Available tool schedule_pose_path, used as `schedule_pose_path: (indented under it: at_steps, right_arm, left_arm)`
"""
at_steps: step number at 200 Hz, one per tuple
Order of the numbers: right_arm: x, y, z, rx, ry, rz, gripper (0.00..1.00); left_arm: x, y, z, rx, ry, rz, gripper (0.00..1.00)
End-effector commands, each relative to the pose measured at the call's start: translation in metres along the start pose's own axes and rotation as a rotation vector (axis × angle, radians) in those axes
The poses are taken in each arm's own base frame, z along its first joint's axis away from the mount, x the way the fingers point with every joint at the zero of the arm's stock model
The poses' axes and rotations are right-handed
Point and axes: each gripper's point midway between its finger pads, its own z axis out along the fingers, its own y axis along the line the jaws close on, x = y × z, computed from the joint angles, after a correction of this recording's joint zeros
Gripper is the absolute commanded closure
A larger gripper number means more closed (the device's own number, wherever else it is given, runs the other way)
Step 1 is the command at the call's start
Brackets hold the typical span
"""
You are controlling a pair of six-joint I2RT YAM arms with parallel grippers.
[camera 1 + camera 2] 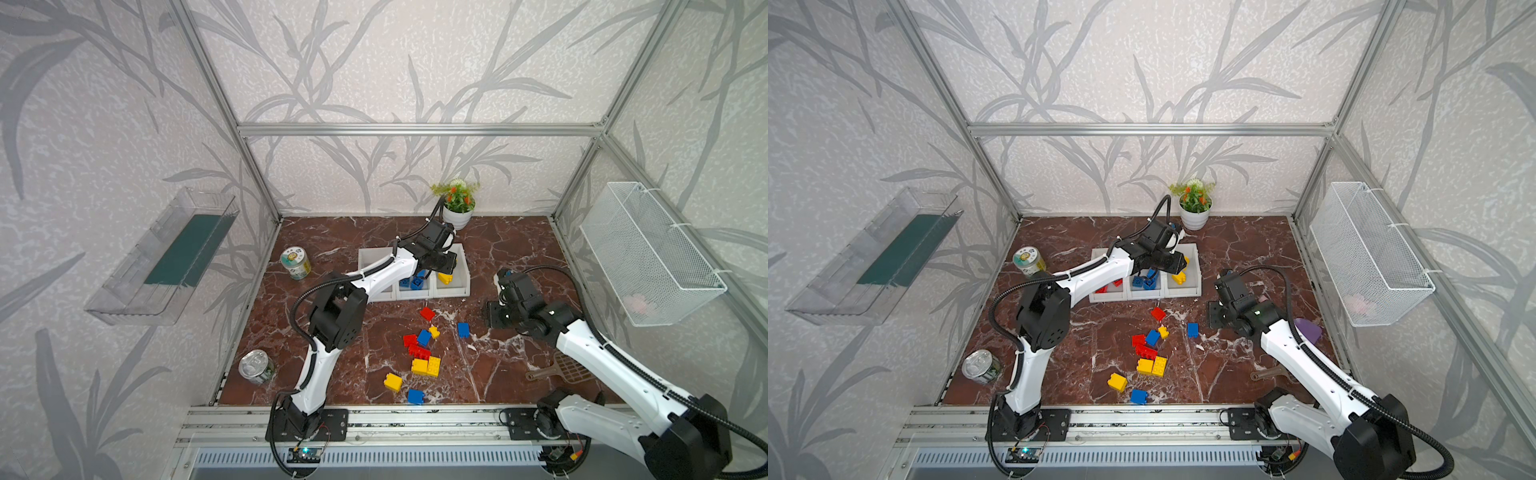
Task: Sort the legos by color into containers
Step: 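Carry the yellow brick over the farthest compartment and release it, then grasp a blue brick with the right gripper while the left gripper draws back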
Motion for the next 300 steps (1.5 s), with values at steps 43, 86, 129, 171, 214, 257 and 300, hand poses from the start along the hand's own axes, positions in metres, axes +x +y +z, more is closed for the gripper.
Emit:
schedule_pose_path:
  at_steps: [43, 86, 129, 171, 214, 257, 300]
  right_arm:
    - [-0.004, -0.004, -0.003, 0.008, 0.007, -0.003, 0.37]
    - [-0.006, -0.004, -0.002, 0.003, -0.011, 0.02, 0.36]
    - [-0.001, -0.004, -0.001, 0.0, 0.011, 0.002, 0.36]
    - [0.002, -0.005, 0.002, 0.009, 0.026, -0.001, 0.36]
    - [0.011, 0.005, 0.018, -0.044, 0.089, -0.015, 0.36]
    - [0.032, 0.019, 0.041, -0.048, 0.226, -0.045, 0.36]
    - [0.04, 0.036, 0.059, -0.054, 0.269, -0.057, 0.37]
  left_arm:
    - [-0.01, -0.01, 0.012, 0.068, -0.025, 0.016, 0.59]
    - [-0.012, -0.009, 0.007, 0.075, -0.027, 0.019, 0.47]
    - [-0.011, -0.008, -0.004, 0.066, -0.038, 0.004, 0.45]
    - [-0.012, 0.003, -0.024, 0.038, -0.088, -0.016, 0.44]
    - [-0.01, 0.02, -0.048, 0.019, -0.148, -0.067, 0.44]
    - [-0.008, 0.034, -0.081, -0.016, -0.199, -0.068, 0.43]
    - [0.003, 0.05, -0.116, -0.066, -0.235, -0.057, 0.41]
